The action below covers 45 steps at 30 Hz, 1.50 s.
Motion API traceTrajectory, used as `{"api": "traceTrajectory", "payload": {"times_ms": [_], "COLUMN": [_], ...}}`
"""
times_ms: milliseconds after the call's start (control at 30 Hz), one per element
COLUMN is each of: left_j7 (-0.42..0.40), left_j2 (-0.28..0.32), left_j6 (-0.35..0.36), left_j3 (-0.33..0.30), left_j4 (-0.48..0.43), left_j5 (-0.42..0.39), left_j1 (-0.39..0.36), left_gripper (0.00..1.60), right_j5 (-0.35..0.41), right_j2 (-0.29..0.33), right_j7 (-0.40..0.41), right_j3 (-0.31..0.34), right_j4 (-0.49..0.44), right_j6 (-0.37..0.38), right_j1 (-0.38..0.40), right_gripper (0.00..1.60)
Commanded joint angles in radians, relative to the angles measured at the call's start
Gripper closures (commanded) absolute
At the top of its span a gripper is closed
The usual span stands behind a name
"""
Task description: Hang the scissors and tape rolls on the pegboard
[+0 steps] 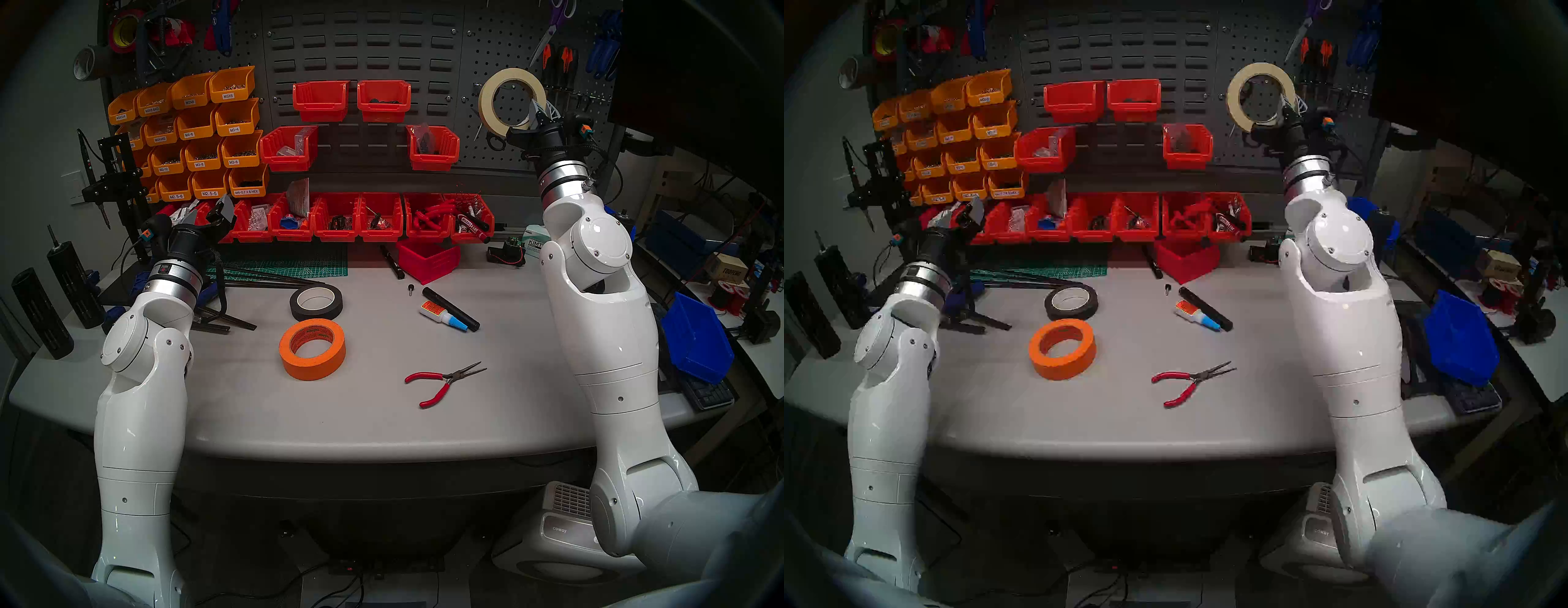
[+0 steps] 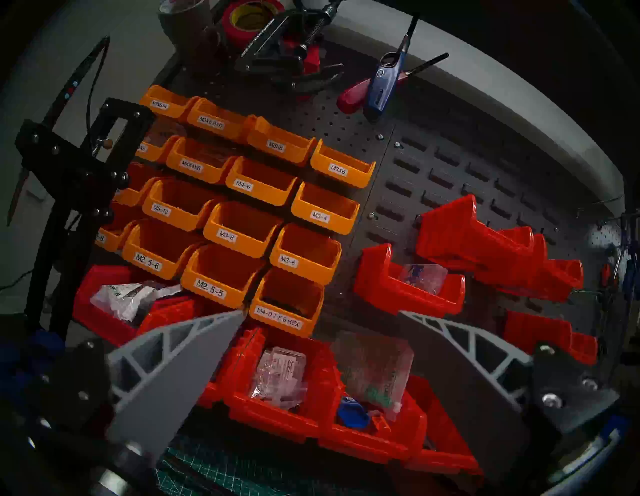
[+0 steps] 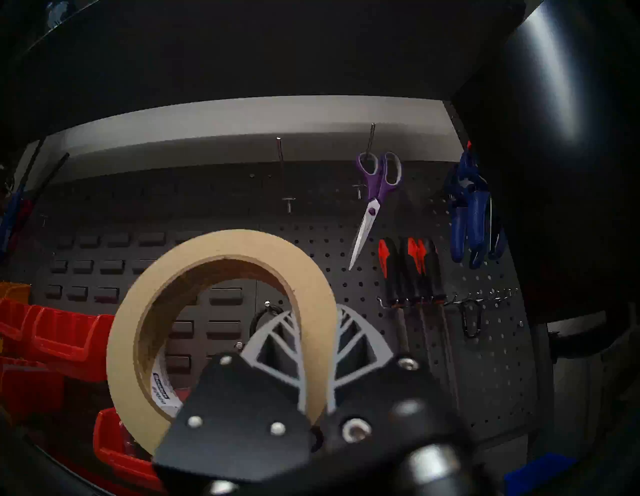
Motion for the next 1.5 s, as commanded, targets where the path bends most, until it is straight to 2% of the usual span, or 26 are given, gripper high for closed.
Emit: {"api": "traceTrajectory", "payload": {"times_ms": [0, 333, 467, 667, 967, 1467], "left_j7": [0.004, 0.005, 0.004, 0.004, 0.009, 0.012], "left_j2": [-0.002, -0.001, -0.001, -0.003, -0.006, -0.005], "left_j6": [-0.014, -0.014, -0.013, -0.011, -0.015, -0.016], "left_j3": [-0.009, -0.011, -0.007, 0.002, 0.005, 0.003], "left_j4": [-0.028, -0.033, -0.038, -0.042, -0.046, -0.044], "left_j5": [-0.002, -0.003, -0.003, -0.003, 0.001, 0.001], "left_j1": [-0.023, -0.021, -0.024, -0.029, -0.026, -0.029], "left_gripper": [0.00, 0.00, 0.00, 0.00, 0.00, 0.00], "right_j5": [-0.029, -0.001, 0.061, 0.105, 0.103, 0.115], "right_j2": [-0.025, -0.032, -0.035, -0.023, -0.027, -0.049], "right_j7": [-0.026, -0.024, 0.013, 0.055, 0.056, 0.057], "right_j3": [0.000, 0.028, 0.047, 0.045, 0.027, 0.027], "right_j4": [0.020, 0.094, 0.103, 0.114, 0.120, 0.187], "right_j6": [-0.042, -0.044, -0.026, 0.009, 0.055, 0.069], "right_j1": [0.106, 0.166, 0.179, 0.194, 0.197, 0.246], "right_gripper": [1.60, 1.60, 1.60, 1.60, 1.60, 1.60]}}
